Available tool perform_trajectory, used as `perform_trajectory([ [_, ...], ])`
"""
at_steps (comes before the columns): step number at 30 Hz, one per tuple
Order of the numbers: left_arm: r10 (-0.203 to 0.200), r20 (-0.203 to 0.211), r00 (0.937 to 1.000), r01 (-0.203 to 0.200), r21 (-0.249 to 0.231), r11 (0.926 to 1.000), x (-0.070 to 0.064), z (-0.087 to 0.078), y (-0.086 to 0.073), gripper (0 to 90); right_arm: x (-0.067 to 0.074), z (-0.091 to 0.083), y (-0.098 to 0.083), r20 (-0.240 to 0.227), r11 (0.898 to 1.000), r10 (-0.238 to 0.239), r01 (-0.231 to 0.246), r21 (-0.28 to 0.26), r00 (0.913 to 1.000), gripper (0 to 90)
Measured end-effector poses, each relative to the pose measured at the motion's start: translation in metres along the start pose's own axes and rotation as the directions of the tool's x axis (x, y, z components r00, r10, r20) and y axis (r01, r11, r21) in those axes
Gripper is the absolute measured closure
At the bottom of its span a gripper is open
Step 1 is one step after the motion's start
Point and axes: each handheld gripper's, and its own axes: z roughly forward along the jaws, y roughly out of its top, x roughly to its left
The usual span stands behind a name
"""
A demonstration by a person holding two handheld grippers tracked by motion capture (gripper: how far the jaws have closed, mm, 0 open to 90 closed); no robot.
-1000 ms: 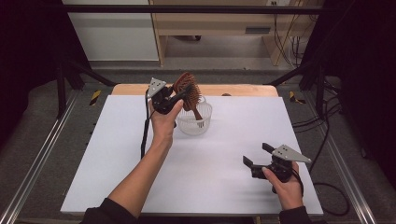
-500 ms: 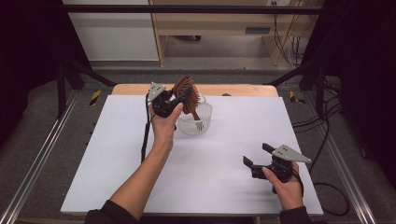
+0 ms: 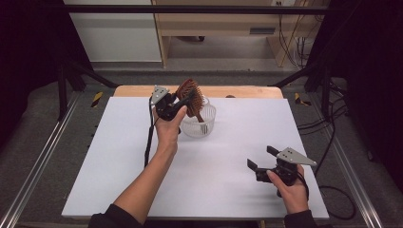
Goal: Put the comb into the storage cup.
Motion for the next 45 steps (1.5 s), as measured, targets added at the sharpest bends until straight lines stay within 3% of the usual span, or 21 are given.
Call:
perform_trajectory([
  [10,-0.006,-0.017,0.9998,0.006,-0.010,0.9999,0.001,0.001,-0.002,52.3,0.000,0.000,0.000,-0.005,1.000,-0.001,0.001,0.001,1.0000,6.2],
  [45,0.009,0.011,0.9999,-0.009,0.025,0.9996,0.017,-0.011,-0.003,50.2,0.002,0.004,-0.001,-0.012,1.000,-0.005,0.005,0.014,0.9999,5.9],
])
